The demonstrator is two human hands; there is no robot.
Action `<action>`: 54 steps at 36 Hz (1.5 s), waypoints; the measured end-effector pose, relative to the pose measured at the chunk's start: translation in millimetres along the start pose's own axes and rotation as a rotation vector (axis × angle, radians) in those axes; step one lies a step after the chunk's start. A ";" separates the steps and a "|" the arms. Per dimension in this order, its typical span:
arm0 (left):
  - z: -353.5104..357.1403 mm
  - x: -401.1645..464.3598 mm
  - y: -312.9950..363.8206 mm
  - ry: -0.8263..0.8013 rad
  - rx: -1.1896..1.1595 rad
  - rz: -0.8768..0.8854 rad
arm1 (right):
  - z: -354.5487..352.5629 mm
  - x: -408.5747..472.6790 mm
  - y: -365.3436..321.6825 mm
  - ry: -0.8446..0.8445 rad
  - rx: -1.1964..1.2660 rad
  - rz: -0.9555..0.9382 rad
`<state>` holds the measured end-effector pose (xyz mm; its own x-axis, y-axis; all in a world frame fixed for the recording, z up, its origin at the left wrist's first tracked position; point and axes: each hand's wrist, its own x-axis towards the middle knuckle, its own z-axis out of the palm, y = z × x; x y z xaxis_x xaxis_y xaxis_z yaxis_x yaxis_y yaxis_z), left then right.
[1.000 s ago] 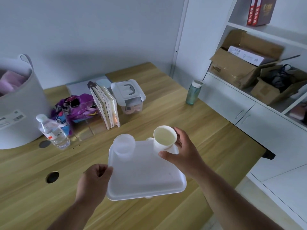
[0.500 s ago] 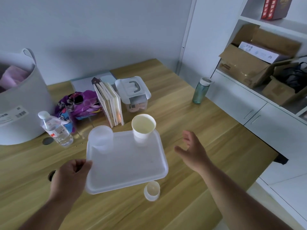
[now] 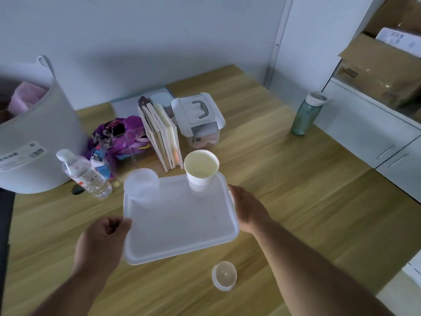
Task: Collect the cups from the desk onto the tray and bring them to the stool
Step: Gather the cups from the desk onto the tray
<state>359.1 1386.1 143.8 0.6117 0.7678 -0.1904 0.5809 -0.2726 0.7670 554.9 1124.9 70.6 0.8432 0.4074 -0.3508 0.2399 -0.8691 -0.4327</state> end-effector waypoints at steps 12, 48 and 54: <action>14.3 2.5 13.1 -0.023 -0.022 -0.029 | -40.1 -20.1 7.7 0.219 -0.137 0.155; 6.1 -45.0 12.4 -0.145 -0.085 0.043 | -2.4 -162.5 -133.5 0.200 0.283 -0.157; 7.6 -38.8 7.1 -0.152 -0.096 0.034 | 1.8 -162.3 -135.1 0.158 0.239 -0.155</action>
<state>343.7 1350.0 152.0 0.7089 0.6602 -0.2481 0.5090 -0.2353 0.8280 384.8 1176.7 184.4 0.8741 0.4649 -0.1405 0.2674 -0.7022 -0.6599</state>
